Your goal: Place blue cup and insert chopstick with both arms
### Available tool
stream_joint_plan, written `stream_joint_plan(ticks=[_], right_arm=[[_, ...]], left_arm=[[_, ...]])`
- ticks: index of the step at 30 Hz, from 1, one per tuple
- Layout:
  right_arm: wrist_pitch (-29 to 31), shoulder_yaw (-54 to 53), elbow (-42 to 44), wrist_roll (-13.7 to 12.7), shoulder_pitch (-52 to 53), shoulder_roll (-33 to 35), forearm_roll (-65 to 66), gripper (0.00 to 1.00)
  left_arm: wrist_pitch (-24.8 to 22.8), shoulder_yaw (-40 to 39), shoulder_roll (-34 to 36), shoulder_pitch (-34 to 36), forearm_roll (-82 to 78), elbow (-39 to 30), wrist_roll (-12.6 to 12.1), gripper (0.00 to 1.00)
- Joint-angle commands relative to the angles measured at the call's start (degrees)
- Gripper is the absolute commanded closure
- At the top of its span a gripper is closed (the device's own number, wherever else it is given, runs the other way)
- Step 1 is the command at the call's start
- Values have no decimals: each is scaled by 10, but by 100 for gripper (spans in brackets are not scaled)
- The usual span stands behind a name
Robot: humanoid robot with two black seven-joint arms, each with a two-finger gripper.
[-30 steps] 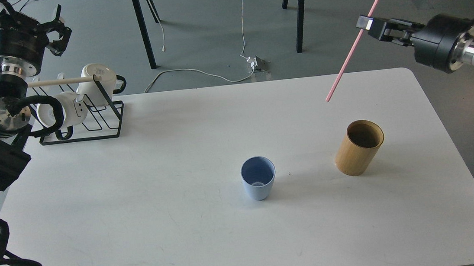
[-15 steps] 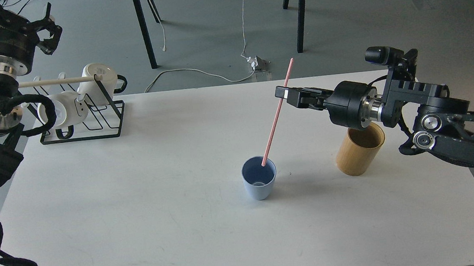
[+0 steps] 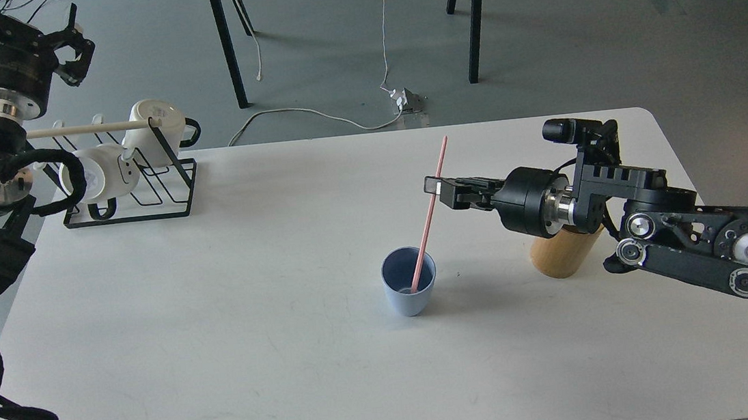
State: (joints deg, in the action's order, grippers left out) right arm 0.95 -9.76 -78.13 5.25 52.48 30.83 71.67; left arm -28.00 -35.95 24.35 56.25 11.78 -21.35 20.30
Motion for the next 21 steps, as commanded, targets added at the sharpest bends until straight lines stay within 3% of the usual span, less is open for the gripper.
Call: stream_joint_plan(ticks=[1,7,12,14,17,19,21], right_arm=[[0,0,5,-1,-2,-3,0,96],[2,1,10,-1,-4,-12,12,64],[4,0,6,0,-4,-12,9,59],[3,-7,0,0,-4,-7,6,52],[-2,-57,-11,5,-3,0,-3,30],[4,-130,-5,10,-7,13,-20,0],[8,-179,-3,11,-17,21,-53,0]], left_arm=[[0,0,0,0,0,0,0,1],[0,0,0,0,0,1,0,1],[0,0,1,0,0,1,1,1],[0,0,1,-1,0,1,1,1],[0,0,1,-1,0,1,1,1],[0,0,1,-1,0,1,2,1],[0,0,1,-1,0,1,2,1]])
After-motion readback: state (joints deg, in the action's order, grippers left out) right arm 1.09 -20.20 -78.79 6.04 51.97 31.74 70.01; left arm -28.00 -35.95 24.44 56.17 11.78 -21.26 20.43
